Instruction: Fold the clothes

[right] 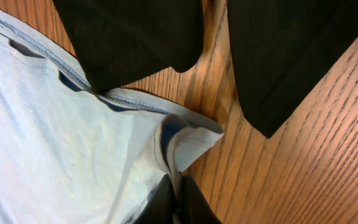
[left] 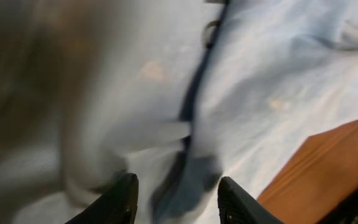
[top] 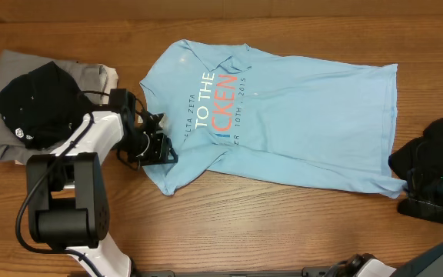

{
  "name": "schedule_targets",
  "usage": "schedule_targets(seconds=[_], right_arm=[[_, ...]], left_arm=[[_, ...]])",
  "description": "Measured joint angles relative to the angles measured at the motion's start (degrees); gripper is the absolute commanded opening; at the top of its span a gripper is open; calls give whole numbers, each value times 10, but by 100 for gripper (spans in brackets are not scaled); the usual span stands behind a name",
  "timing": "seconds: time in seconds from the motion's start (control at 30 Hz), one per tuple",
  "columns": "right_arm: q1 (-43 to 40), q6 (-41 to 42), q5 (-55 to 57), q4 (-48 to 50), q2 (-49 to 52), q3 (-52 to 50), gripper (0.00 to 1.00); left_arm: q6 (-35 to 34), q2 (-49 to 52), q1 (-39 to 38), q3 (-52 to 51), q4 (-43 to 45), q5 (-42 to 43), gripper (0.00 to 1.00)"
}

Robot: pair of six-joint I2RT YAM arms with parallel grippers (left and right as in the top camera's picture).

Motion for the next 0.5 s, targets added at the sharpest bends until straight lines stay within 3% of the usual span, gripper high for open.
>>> schedule_targets(seconds=[0.17, 0.37, 0.5], right_arm=[[0, 0, 0, 0, 0, 0, 4], [0, 0, 0, 0, 0, 0, 4], [0, 0, 0, 0, 0, 0, 4]], left_arm=[[0, 0, -13, -16, 14, 20, 44], [2, 0, -16, -49, 34, 33, 24], [2, 0, -16, -54, 40, 33, 21]])
